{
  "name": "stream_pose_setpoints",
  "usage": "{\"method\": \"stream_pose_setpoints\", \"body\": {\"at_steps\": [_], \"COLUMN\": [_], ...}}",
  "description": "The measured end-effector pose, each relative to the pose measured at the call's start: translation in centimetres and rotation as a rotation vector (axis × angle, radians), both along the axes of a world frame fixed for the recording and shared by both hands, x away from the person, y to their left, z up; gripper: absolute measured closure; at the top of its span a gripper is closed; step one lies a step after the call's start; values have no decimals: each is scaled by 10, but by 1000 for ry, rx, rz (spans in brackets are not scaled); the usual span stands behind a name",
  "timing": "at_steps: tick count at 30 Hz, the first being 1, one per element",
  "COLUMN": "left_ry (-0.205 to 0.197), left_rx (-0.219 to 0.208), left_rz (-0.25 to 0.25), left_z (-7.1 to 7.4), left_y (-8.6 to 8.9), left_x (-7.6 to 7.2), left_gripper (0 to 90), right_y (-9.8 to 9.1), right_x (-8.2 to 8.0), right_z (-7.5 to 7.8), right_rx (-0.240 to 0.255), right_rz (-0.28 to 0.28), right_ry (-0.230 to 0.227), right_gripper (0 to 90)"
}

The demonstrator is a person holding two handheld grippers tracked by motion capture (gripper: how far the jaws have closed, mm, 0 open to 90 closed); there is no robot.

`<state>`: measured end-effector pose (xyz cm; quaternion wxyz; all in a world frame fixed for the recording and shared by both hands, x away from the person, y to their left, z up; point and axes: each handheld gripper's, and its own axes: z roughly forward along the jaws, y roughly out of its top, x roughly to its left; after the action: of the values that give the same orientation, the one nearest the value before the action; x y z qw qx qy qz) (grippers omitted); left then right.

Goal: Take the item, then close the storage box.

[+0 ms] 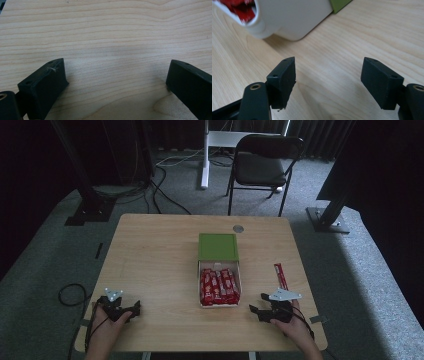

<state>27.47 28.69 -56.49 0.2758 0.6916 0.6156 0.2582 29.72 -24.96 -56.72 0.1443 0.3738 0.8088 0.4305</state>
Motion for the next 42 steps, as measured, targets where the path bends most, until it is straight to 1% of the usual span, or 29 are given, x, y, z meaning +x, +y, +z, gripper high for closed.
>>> {"method": "stream_pose_setpoints", "body": {"at_steps": [3,5,7,10,13,15,16,26,29,32,35,36,40,41,42], "left_ry": [0,0,0,0,0,1,1,2,2,-5,-10,-10,-25,-33,-40], "left_rx": [0,0,0,0,0,1,1,0,1,13,7,3,-23,-25,-17], "left_rz": [0,0,0,0,0,0,0,4,-31,-102,-180,-206,-237,-242,-252], "left_z": [0,0,0,0,0,0,0,0,0,0,0,0,2,3,4], "left_y": [0,0,0,0,0,0,0,-1,-2,-6,-12,-14,-23,-25,-27], "left_x": [0,0,0,0,0,0,0,0,-1,-3,-5,-6,-9,-9,-10], "left_gripper": [35,35,35,36,36,36,35,35,36,37,60,60,60,60,60], "right_y": [5,8,10,13,14,15,15,15,15,14,14,14,13,13,13], "right_x": [0,0,1,1,0,1,1,0,1,1,2,2,3,3,3], "right_z": [-1,-1,-2,-3,-3,-3,-3,-3,-3,-3,-2,-2,3,4,5], "right_rx": [-45,-69,-96,-124,-134,-144,-147,-147,-145,-144,-145,-139,-112,-104,-100], "right_rz": [25,46,55,62,65,56,45,38,16,-4,-20,-22,-22,-24,-24], "right_ry": [5,20,24,14,10,14,22,22,23,25,11,13,7,4,2], "right_gripper": [245,215,214,206,197,132,125,122,131,131,131,132,131,131,131]}}
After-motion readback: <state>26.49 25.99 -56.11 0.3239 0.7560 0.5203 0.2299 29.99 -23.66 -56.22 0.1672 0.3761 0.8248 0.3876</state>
